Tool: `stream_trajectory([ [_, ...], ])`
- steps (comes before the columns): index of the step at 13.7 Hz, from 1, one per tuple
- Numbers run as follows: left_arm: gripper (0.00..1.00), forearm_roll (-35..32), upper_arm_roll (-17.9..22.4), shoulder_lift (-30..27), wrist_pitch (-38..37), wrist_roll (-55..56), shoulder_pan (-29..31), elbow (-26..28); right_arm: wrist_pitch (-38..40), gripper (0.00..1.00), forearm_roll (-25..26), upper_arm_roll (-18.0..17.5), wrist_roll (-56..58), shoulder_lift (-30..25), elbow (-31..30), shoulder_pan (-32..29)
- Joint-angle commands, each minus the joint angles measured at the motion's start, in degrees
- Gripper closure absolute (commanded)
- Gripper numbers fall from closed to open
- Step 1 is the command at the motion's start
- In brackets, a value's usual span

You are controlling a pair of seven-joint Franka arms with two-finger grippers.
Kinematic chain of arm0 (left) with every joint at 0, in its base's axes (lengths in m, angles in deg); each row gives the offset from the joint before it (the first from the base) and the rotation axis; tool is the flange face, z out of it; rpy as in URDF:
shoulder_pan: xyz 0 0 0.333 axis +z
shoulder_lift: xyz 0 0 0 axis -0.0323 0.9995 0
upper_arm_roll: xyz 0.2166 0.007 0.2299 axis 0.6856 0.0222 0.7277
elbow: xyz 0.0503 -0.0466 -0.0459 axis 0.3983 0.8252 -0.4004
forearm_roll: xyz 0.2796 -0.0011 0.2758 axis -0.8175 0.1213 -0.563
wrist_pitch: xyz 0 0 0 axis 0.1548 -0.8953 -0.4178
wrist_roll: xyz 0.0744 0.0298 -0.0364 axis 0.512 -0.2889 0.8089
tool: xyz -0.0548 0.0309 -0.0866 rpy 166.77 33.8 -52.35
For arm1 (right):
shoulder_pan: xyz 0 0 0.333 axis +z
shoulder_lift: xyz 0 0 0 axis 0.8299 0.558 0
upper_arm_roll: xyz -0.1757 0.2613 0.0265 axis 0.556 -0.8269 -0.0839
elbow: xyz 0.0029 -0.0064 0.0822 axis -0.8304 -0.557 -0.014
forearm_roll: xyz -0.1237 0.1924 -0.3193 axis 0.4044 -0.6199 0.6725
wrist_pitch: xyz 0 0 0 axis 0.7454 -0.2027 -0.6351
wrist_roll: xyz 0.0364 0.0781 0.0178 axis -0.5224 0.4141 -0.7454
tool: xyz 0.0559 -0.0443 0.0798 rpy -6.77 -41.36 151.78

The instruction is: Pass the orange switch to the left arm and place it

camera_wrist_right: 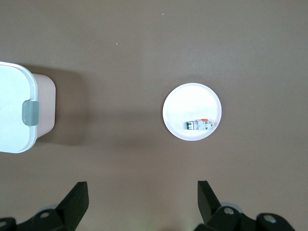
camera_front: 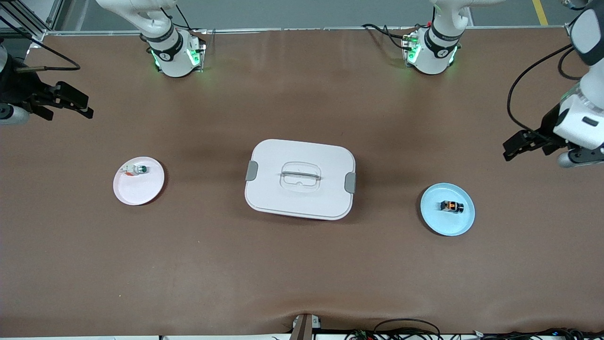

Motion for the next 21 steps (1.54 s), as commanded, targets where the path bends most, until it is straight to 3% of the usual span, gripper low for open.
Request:
stream_trajectory([
  [1, 0.00, 1.3, 0.2, -0.5, -5.0, -1.5, 0.2, -2.9, -0.2, 0.00, -0.6, -0.7, -0.6, -1.5, -1.5, -1.2],
  [7, 0.00, 1.4, 0.3, -5.1, -5.2, -3.4, 0.3, -1.7, -0.3, 0.00, -0.5, -0.7, -0.6, -1.5, -1.5, -1.2],
  [17, 0.00, 3.1, -0.1, -5.2, -5.4, -3.7, 0.2, -2.8, -0.2, 0.00, 1.7, -1.0, -0.7, -1.6, -1.5, -0.9],
  [21, 0.00, 3.2, -0.1, -5.1, -5.3, -9.6, 0.2, -2.9, -0.2, 0.00, 1.7, -1.0, -0.7, -1.6, -1.5, -0.9],
])
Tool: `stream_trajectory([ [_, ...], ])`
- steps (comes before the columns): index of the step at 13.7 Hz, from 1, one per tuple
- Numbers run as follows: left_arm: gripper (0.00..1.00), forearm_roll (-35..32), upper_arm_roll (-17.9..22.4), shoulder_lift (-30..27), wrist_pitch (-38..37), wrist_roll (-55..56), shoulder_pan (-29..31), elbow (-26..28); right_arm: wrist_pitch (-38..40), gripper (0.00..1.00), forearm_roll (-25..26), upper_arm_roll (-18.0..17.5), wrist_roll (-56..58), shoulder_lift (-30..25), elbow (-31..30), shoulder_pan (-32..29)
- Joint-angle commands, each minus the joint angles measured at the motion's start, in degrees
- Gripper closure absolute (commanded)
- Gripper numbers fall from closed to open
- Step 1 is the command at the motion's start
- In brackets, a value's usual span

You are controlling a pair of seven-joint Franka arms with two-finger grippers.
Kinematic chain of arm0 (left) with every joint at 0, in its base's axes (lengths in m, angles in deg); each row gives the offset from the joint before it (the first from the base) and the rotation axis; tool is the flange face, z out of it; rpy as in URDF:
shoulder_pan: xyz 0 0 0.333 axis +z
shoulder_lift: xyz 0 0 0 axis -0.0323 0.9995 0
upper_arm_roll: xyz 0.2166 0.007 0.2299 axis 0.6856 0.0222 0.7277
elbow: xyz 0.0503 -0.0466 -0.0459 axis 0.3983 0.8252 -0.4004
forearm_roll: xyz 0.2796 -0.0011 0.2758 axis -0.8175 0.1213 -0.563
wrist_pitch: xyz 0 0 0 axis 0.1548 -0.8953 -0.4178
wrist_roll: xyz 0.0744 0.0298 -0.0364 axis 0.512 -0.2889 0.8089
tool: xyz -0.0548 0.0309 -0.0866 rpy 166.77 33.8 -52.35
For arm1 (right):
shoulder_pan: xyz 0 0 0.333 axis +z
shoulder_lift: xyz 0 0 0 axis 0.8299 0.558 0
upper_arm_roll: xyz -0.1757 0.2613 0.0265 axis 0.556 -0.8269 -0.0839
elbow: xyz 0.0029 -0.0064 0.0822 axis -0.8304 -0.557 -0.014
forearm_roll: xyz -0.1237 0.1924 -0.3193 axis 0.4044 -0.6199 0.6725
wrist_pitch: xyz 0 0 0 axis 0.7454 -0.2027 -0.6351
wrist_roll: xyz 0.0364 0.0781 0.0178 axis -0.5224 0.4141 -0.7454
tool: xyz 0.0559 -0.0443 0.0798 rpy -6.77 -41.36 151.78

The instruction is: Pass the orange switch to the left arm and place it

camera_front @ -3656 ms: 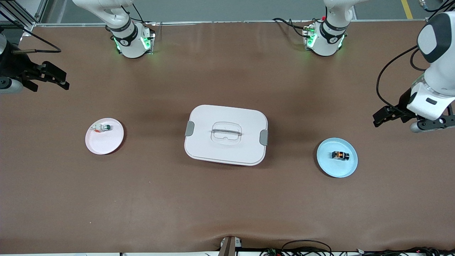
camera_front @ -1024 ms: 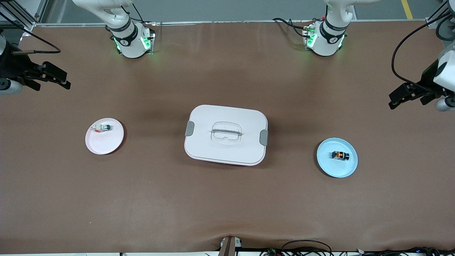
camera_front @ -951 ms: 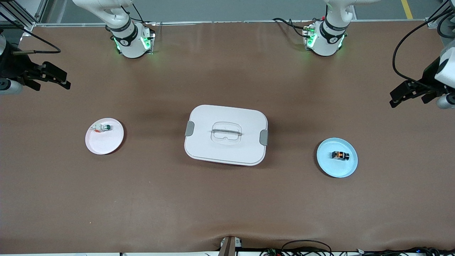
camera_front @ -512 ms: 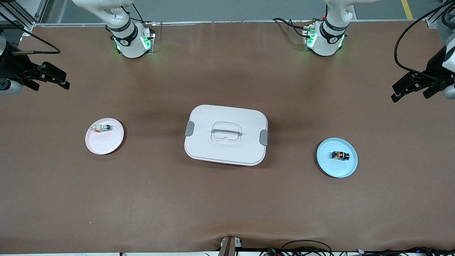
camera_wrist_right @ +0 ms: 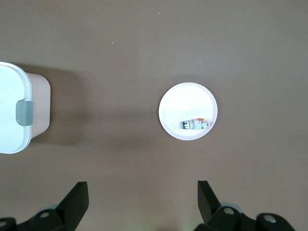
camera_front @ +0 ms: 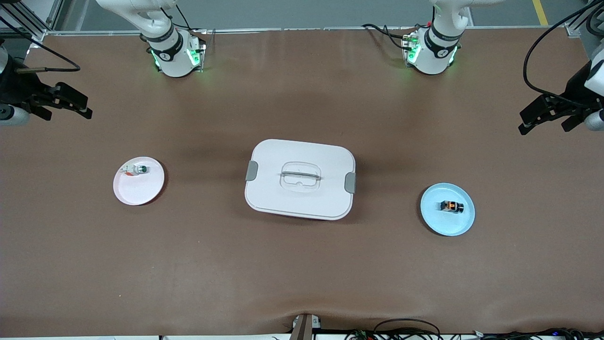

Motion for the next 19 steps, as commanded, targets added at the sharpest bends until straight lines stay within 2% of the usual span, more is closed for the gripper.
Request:
stream_trajectory([
  [1, 0.00, 1.0, 0.0, -0.2, -0.8, -2.7, 0.1, -0.4, -0.2, 0.00, 0.7, -0.9, -0.7, -1.6, -1.4, -0.9],
  [19, 0.00, 1.0, -0.1, 0.1, -2.9, -1.0, 0.1, -0.2, -0.3, 0.00, 0.7, -0.9, -0.6, -1.5, -1.4, -1.0],
])
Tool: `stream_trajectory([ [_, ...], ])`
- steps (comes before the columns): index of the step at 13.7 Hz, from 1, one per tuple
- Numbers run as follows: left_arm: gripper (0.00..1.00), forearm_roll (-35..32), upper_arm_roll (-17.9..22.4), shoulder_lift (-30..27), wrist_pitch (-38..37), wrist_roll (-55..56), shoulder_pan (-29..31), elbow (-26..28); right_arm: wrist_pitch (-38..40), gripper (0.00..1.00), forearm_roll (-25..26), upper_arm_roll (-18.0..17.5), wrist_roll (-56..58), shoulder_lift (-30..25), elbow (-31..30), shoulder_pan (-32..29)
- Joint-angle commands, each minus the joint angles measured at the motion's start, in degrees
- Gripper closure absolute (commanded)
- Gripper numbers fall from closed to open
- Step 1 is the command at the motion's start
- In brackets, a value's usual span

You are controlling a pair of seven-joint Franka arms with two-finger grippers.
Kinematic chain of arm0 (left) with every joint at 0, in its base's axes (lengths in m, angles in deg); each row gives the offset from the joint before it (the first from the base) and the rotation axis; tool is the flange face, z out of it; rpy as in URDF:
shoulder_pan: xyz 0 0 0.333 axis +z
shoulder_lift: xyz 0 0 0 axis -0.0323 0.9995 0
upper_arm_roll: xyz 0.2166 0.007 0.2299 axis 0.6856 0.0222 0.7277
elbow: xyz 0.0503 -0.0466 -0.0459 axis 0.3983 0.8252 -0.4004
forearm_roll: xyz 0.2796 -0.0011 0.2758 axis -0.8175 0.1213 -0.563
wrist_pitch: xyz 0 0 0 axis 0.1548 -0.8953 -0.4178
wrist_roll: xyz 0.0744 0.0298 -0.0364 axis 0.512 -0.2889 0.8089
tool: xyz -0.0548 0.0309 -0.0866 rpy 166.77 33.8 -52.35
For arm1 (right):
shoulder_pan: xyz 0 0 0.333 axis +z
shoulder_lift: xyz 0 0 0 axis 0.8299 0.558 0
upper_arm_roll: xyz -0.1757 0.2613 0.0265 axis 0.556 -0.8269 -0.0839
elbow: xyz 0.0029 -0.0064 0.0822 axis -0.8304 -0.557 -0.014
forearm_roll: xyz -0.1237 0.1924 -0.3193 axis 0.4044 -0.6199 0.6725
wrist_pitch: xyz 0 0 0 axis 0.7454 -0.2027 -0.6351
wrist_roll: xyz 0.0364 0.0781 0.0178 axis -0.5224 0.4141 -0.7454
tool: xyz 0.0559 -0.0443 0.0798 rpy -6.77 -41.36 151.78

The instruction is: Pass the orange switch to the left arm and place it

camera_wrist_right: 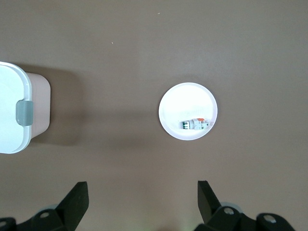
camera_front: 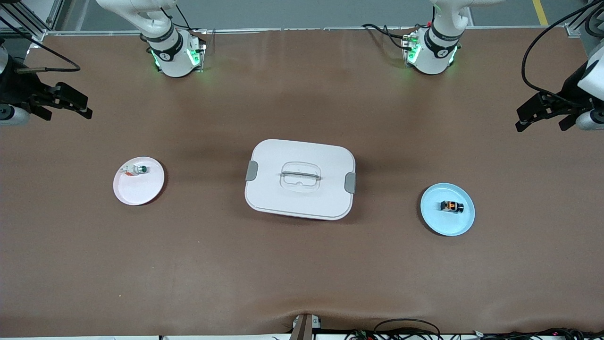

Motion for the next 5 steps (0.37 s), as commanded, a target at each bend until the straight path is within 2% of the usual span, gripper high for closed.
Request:
stream_trajectory([
  [1, 0.00, 1.0, -0.1, -0.1, -1.0, -0.1, 0.1, -0.3, -0.3, 0.00, 0.7, -0.9, -0.6, -1.5, -1.4, -1.0],
  [5, 0.00, 1.0, -0.1, -0.1, -1.0, 0.0, 0.1, -0.4, -0.4, 0.00, 0.7, -0.9, -0.6, -1.5, -1.4, -1.1],
])
